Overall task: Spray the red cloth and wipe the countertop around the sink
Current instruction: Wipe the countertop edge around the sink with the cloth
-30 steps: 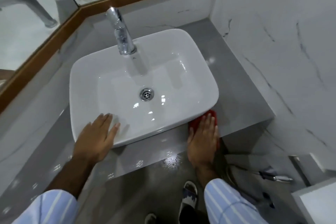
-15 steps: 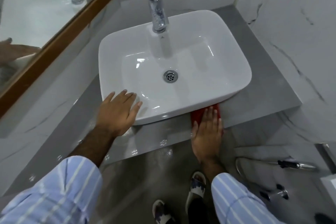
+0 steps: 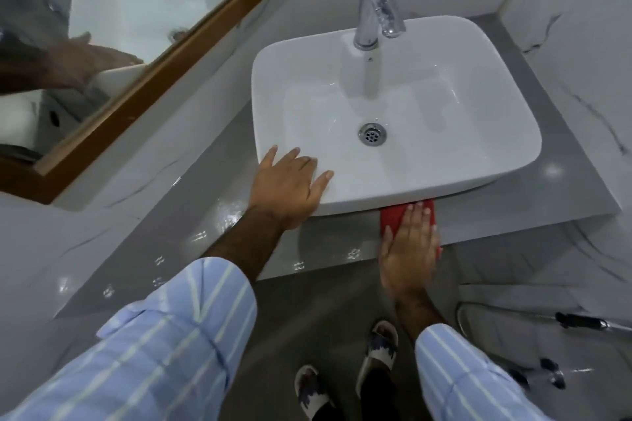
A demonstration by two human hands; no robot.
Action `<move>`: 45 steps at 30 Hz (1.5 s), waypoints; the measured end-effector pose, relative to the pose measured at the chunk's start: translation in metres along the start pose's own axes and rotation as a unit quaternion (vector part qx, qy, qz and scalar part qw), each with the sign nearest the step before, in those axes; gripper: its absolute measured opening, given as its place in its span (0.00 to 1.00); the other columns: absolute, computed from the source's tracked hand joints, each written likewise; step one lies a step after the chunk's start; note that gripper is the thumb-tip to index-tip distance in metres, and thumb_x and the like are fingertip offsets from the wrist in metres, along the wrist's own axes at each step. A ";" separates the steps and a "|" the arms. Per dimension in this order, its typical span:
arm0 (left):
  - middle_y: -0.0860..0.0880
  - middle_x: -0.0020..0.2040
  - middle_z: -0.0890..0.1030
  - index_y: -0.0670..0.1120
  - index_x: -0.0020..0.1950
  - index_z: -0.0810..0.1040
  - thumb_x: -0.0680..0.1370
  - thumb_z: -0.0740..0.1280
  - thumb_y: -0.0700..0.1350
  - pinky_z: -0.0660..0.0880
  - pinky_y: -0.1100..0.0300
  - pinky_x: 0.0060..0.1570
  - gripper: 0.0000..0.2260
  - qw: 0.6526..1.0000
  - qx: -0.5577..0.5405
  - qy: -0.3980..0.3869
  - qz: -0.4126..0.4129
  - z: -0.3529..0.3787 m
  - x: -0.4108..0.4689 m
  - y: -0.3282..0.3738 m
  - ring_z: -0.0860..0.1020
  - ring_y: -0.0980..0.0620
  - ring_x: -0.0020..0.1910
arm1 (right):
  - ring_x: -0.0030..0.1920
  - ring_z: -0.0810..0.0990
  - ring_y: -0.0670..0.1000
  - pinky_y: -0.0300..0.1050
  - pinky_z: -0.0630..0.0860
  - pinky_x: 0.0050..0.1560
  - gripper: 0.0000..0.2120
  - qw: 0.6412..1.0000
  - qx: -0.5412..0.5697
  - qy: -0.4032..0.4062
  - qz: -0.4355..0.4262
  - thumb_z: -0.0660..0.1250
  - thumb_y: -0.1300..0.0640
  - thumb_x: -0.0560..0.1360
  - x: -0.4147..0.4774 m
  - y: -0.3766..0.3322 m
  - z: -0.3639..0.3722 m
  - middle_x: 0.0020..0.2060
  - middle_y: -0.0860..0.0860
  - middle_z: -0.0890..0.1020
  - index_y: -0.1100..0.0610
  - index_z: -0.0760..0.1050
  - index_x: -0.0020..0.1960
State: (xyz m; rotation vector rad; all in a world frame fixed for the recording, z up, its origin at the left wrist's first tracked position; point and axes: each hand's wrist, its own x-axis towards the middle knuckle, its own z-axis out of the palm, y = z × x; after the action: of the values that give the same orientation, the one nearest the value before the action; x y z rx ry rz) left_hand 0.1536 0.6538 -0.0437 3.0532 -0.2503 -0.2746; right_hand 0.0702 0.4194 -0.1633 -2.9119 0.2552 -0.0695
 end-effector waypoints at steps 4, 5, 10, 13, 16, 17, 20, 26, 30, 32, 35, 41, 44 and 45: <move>0.50 0.75 0.77 0.48 0.76 0.75 0.84 0.43 0.63 0.54 0.44 0.82 0.33 1.000 -0.009 0.016 0.007 0.002 -0.001 -0.002 0.68 0.49 0.79 | 0.80 0.65 0.63 0.61 0.59 0.81 0.31 0.992 0.023 -0.027 -0.124 0.56 0.45 0.85 -0.047 -0.069 0.016 0.79 0.63 0.68 0.63 0.62 0.81; 0.50 0.75 0.77 0.47 0.76 0.74 0.84 0.44 0.63 0.55 0.44 0.82 0.32 1.000 -0.013 0.019 0.012 0.002 -0.001 -0.002 0.68 0.49 0.79 | 0.82 0.62 0.61 0.59 0.56 0.82 0.32 0.985 0.026 -0.058 -0.159 0.52 0.43 0.85 -0.053 -0.078 0.019 0.81 0.60 0.66 0.61 0.60 0.82; 0.48 0.76 0.76 0.45 0.76 0.75 0.85 0.46 0.61 0.55 0.42 0.82 0.31 0.995 -0.014 0.071 0.070 0.001 -0.007 -0.013 0.67 0.48 0.80 | 0.84 0.54 0.55 0.56 0.53 0.84 0.33 0.971 -0.001 -0.090 -0.220 0.52 0.40 0.85 -0.030 -0.036 0.015 0.83 0.56 0.61 0.59 0.57 0.83; 0.45 0.79 0.71 0.43 0.77 0.73 0.86 0.49 0.57 0.52 0.40 0.83 0.28 0.991 -0.037 0.116 0.061 0.007 -0.020 -0.032 0.61 0.46 0.83 | 0.84 0.56 0.56 0.58 0.55 0.83 0.34 0.983 0.010 -0.075 -0.168 0.55 0.42 0.85 -0.016 -0.011 0.011 0.83 0.58 0.61 0.59 0.55 0.84; 0.45 0.83 0.63 0.41 0.82 0.64 0.86 0.46 0.59 0.52 0.43 0.83 0.31 0.987 -0.100 0.126 0.025 0.014 -0.034 -0.046 0.55 0.46 0.84 | 0.83 0.59 0.58 0.59 0.55 0.83 0.33 0.988 0.020 -0.061 -0.139 0.57 0.44 0.84 -0.021 -0.023 0.015 0.82 0.60 0.64 0.61 0.59 0.83; 0.46 0.84 0.60 0.42 0.83 0.61 0.86 0.44 0.61 0.51 0.44 0.84 0.32 0.986 -0.112 0.126 0.014 0.015 -0.037 -0.048 0.54 0.47 0.85 | 0.83 0.59 0.58 0.60 0.56 0.83 0.32 0.987 0.021 -0.063 -0.150 0.56 0.45 0.84 -0.024 -0.033 0.016 0.82 0.60 0.64 0.62 0.60 0.82; 0.49 0.86 0.53 0.45 0.85 0.54 0.85 0.43 0.65 0.45 0.50 0.83 0.35 0.981 -0.148 0.121 -0.025 0.023 -0.057 -0.055 0.48 0.50 0.85 | 0.81 0.64 0.60 0.59 0.59 0.81 0.31 0.971 0.019 -0.094 -0.219 0.54 0.45 0.84 -0.031 -0.064 0.019 0.80 0.60 0.68 0.62 0.65 0.80; 0.42 0.86 0.52 0.41 0.85 0.54 0.84 0.56 0.58 0.53 0.38 0.82 0.34 0.944 -0.092 0.216 -0.234 0.052 -0.177 -0.126 0.50 0.43 0.85 | 0.81 0.64 0.60 0.61 0.62 0.81 0.33 0.914 -0.018 -0.169 -0.368 0.44 0.42 0.86 -0.027 -0.092 0.036 0.82 0.59 0.64 0.61 0.55 0.84; 0.43 0.86 0.42 0.44 0.86 0.43 0.82 0.51 0.65 0.47 0.38 0.83 0.39 0.894 0.054 0.250 -0.367 0.036 -0.263 -0.230 0.44 0.41 0.85 | 0.82 0.61 0.60 0.58 0.59 0.82 0.33 0.892 -0.049 -0.158 -0.420 0.44 0.43 0.87 -0.015 -0.108 0.040 0.83 0.61 0.61 0.64 0.54 0.84; 0.42 0.86 0.42 0.43 0.86 0.41 0.83 0.51 0.65 0.52 0.34 0.81 0.40 0.885 0.090 0.227 -0.396 0.021 -0.295 -0.283 0.45 0.39 0.85 | 0.84 0.57 0.60 0.58 0.59 0.83 0.33 0.894 -0.049 -0.151 -0.418 0.45 0.44 0.86 -0.016 -0.137 0.041 0.84 0.61 0.57 0.65 0.53 0.83; 0.37 0.85 0.41 0.38 0.85 0.42 0.85 0.51 0.62 0.53 0.31 0.79 0.38 0.898 0.152 0.187 -0.369 0.009 -0.315 -0.314 0.44 0.36 0.84 | 0.84 0.52 0.61 0.58 0.54 0.84 0.33 0.884 -0.049 -0.160 -0.435 0.47 0.44 0.86 -0.029 -0.188 0.044 0.84 0.61 0.54 0.65 0.50 0.84; 0.41 0.86 0.44 0.38 0.85 0.49 0.85 0.59 0.55 0.40 0.37 0.82 0.36 0.871 0.236 0.308 -0.301 -0.004 -0.304 -0.299 0.43 0.41 0.85 | 0.85 0.49 0.54 0.53 0.51 0.84 0.34 0.898 -0.035 -0.176 -0.402 0.48 0.41 0.86 -0.027 -0.181 0.034 0.85 0.54 0.51 0.59 0.48 0.85; 0.43 0.85 0.40 0.39 0.85 0.46 0.85 0.58 0.57 0.34 0.40 0.81 0.36 0.873 0.236 0.301 -0.303 -0.005 -0.301 -0.298 0.40 0.43 0.85 | 0.84 0.55 0.53 0.54 0.61 0.80 0.34 0.941 -0.019 -0.170 -0.293 0.47 0.42 0.85 -0.025 -0.176 0.029 0.85 0.55 0.54 0.59 0.50 0.85; 0.44 0.85 0.39 0.39 0.85 0.46 0.85 0.57 0.57 0.34 0.40 0.81 0.36 0.872 0.238 0.300 -0.307 -0.005 -0.300 -0.298 0.39 0.44 0.85 | 0.84 0.57 0.54 0.56 0.64 0.78 0.34 0.949 -0.014 -0.167 -0.267 0.47 0.42 0.85 -0.026 -0.185 0.030 0.85 0.56 0.55 0.59 0.51 0.85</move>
State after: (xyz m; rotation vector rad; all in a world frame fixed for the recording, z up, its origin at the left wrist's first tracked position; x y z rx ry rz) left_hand -0.0906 0.9979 -0.0116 3.3706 0.8091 0.8340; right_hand 0.0773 0.6078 -0.1529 -2.8664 -0.5904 0.3413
